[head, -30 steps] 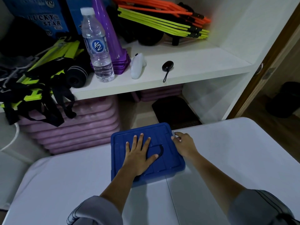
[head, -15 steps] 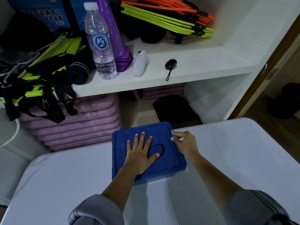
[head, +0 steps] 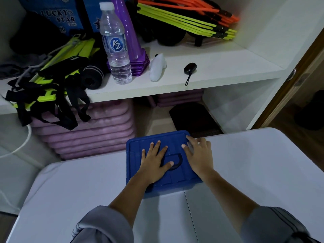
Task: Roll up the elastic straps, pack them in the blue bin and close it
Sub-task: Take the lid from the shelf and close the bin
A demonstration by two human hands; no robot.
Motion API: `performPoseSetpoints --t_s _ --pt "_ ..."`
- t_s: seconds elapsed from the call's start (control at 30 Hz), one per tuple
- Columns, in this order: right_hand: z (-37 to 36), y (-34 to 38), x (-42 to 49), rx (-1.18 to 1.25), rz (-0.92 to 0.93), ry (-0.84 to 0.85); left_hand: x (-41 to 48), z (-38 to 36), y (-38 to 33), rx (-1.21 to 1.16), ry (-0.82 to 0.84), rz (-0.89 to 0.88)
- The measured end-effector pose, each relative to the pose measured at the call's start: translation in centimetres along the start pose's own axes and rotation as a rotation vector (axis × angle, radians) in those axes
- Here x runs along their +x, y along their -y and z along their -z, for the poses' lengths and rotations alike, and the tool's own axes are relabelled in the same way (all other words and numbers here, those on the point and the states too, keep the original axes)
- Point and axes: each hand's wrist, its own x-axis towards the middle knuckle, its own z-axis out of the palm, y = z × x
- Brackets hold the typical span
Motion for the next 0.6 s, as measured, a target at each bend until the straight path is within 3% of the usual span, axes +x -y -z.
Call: performPoseSetpoints --t_s 0.07,0.2,0.33,0.47,0.6 --pt "-1.2 1.4 -0.3 -0.062 0.154 0.027 -0.8 0.8 0.8 -0.151 -0.182 -0.020" --pt "-4.2 4.3 -1.3 -0.137 0.349 0.264 -2.8 1.7 3.5 0.011 -0.439 0.088" --pt "-5.8 5.2 -1.7 -0.247 0.393 0.309 -4.5 2.4 4.7 -0.019 -0.336 0.367" --pt "-5.7 5.1 -1.7 -0.291 0.386 0.316 -4.6 2.5 5.1 -0.371 -0.246 0.400" --pt "-5.6 5.2 -1.8 -0.287 0.382 0.320 -4.5 2.8 4.8 -0.480 -0.294 0.497"
